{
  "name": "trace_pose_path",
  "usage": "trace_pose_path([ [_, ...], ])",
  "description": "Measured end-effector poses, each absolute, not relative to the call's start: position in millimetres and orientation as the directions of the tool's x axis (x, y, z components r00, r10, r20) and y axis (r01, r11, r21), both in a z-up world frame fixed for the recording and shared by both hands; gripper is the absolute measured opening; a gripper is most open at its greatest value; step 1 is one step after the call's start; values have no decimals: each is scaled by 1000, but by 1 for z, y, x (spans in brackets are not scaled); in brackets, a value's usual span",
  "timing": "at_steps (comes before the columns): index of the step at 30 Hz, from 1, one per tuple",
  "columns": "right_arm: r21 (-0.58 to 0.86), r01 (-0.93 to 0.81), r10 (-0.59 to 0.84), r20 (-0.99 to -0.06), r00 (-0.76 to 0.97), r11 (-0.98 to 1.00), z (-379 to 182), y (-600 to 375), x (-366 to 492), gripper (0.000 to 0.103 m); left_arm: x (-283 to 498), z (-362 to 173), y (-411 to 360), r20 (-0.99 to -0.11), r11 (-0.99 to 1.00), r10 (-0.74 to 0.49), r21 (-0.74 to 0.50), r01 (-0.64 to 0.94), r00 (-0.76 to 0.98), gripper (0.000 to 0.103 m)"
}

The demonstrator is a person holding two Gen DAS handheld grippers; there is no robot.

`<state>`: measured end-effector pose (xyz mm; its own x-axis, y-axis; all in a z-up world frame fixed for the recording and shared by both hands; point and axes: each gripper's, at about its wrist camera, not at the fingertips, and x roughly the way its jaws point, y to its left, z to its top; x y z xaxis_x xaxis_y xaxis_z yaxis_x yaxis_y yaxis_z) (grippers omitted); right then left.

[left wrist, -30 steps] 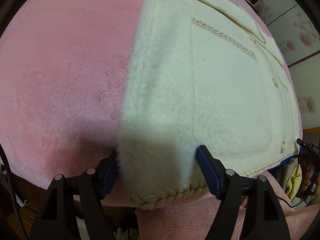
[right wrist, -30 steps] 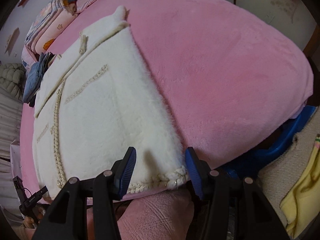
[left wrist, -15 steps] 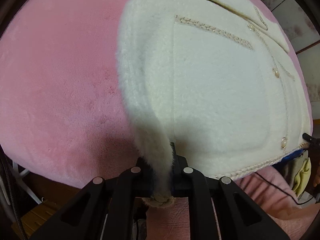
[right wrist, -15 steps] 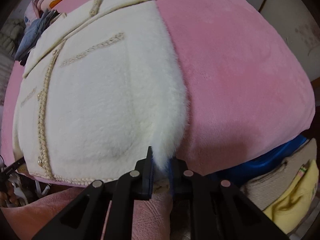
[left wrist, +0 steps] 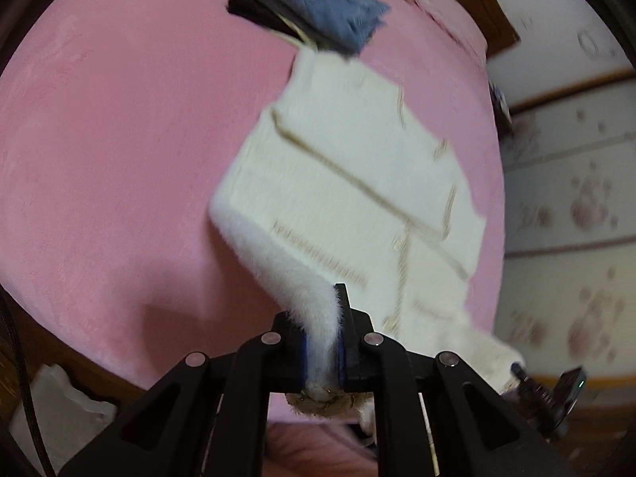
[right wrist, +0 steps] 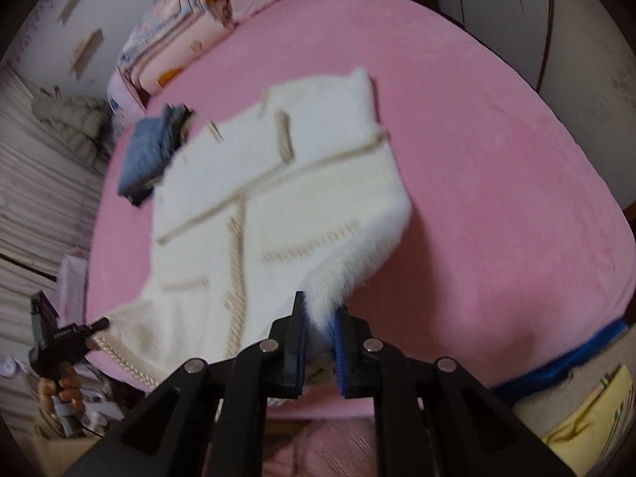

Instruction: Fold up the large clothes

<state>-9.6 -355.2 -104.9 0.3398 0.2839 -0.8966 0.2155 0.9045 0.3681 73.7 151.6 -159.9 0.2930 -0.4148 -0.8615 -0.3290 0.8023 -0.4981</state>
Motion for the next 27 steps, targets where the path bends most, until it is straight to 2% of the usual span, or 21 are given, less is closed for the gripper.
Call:
trace_pose_path([
  [4,447,219,338,-851,401,867,-85,-371,51,10,135,-147,162,-854,736,-385,-513,-443,349,8],
  [8,486,217,367,-828,424,847,-88,-381,132,9,195,-151,164,-878,720,-301,-465,-515,372,8],
  [12,474,272,345,-845,409,837,-116,-400,209,9,254,-173,171,-905,717,-227,-406,-567,360,8],
  [15,454,313,329,-866,377,834,-151,-408,251,9,292,-201,167,-900,715,-226,-414,-563,373,11],
  [17,450,336,337,-876,345,827,-176,-410,271,11,317,-224,158,-930,759,-200,-346,-551,309,15],
  [19,380,348,287,-913,292,857,-207,-403,291,18,331,-240,149,-959,813,-135,-251,-526,248,21],
  [21,329,351,241,-932,271,876,-224,-400,301,26,341,-250,147,-969,830,-115,-214,-516,217,26],
  [22,325,355,240,-934,263,876,-230,-400,305,33,344,-255,149,-971,837,-132,-218,-503,201,27],
  [25,357,331,258,-916,307,873,-230,-403,306,39,349,-260,156,-962,862,-190,-258,-437,194,29],
  [27,320,290,220,-919,329,902,-223,-402,303,43,350,-263,162,-949,866,-242,-304,-396,200,31],
])
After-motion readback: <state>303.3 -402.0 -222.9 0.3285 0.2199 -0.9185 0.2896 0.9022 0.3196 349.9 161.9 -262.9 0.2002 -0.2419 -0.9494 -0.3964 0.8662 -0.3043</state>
